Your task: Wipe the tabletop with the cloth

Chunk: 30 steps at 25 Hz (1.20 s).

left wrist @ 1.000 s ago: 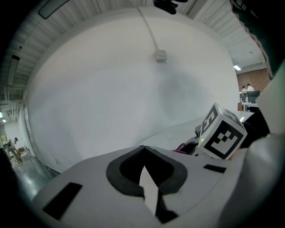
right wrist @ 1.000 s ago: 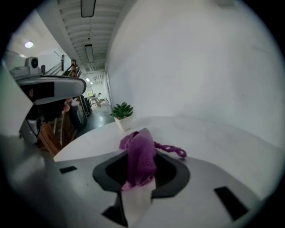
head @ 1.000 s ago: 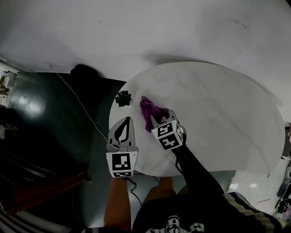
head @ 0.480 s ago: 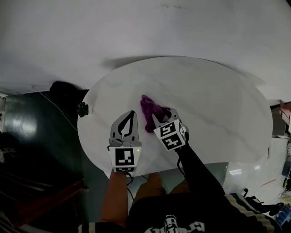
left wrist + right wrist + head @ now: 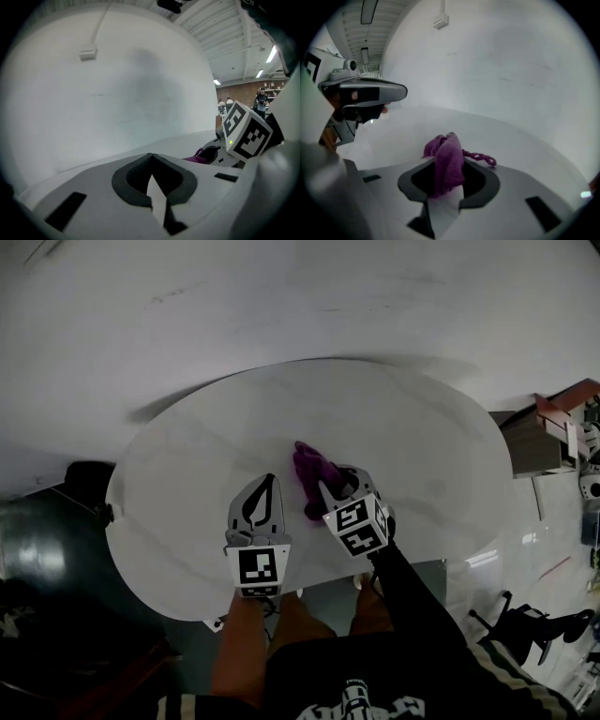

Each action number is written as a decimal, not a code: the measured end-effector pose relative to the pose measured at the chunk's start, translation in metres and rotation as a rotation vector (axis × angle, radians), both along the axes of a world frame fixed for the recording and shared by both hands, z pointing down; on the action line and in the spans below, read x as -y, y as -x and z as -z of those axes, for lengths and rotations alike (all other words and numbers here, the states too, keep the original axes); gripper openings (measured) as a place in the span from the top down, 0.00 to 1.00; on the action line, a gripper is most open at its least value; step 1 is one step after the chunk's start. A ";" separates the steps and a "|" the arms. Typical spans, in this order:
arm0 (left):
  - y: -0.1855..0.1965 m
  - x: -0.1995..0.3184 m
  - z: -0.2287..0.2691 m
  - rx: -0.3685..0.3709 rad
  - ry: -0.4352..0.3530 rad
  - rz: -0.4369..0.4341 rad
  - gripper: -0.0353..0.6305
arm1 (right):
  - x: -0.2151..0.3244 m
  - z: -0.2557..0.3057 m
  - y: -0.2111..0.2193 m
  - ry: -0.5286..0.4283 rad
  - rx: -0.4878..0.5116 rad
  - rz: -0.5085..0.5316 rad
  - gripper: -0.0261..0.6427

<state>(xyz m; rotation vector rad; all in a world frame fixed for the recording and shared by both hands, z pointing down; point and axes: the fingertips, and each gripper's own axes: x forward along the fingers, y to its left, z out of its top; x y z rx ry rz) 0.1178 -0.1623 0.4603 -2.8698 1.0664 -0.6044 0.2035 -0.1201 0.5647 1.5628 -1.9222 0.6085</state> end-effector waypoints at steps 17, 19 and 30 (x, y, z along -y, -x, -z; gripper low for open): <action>-0.260 -0.109 -0.002 -0.063 0.023 -0.226 0.95 | -0.154 0.003 -0.291 0.022 -0.100 -0.279 0.77; -0.287 -0.122 -0.002 -0.067 0.025 -0.254 0.95 | -0.173 0.004 -0.323 0.026 -0.110 -0.318 0.77; -0.370 -0.178 0.002 -0.085 0.033 -0.380 0.95 | -0.270 0.007 -0.451 0.075 -0.204 -0.534 0.77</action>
